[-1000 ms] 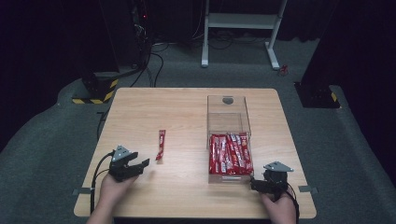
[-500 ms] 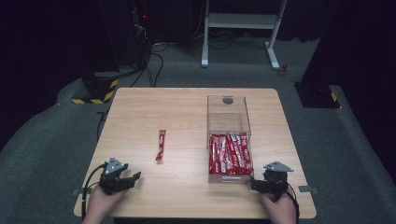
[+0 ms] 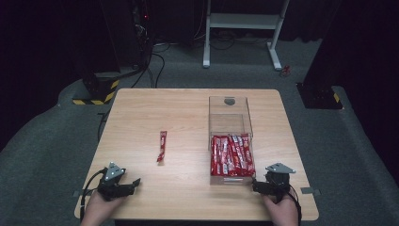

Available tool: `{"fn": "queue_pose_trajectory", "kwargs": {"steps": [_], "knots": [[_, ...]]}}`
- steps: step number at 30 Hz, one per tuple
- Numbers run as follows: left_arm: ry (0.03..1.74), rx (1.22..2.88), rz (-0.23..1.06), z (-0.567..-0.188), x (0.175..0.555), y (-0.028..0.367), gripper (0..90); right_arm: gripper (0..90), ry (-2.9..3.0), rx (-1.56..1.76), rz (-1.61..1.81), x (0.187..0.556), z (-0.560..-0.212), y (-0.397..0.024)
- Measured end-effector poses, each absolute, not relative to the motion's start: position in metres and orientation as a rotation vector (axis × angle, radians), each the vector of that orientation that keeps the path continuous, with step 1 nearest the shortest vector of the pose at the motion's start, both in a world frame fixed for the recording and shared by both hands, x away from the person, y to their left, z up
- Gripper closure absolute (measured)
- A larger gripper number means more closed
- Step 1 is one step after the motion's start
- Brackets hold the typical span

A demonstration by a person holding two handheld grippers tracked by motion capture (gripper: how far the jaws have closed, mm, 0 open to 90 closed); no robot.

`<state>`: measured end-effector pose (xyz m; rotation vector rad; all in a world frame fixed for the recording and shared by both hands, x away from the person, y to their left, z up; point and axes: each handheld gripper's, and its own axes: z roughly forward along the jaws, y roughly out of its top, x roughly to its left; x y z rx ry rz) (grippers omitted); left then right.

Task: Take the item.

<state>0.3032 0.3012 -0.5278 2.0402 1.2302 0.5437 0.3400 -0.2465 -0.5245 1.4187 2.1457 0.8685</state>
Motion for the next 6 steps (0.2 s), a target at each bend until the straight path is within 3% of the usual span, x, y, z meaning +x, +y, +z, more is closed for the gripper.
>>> {"fn": "queue_pose_trajectory", "kwargs": {"steps": [6], "knots": [[1.229, 2.040, 0.544, -0.5280, 0.3033, 0.3010, 22.7, 9.9, 2.147, 1.419, 0.867, 0.3400, -0.5244, -0.2465]]}}
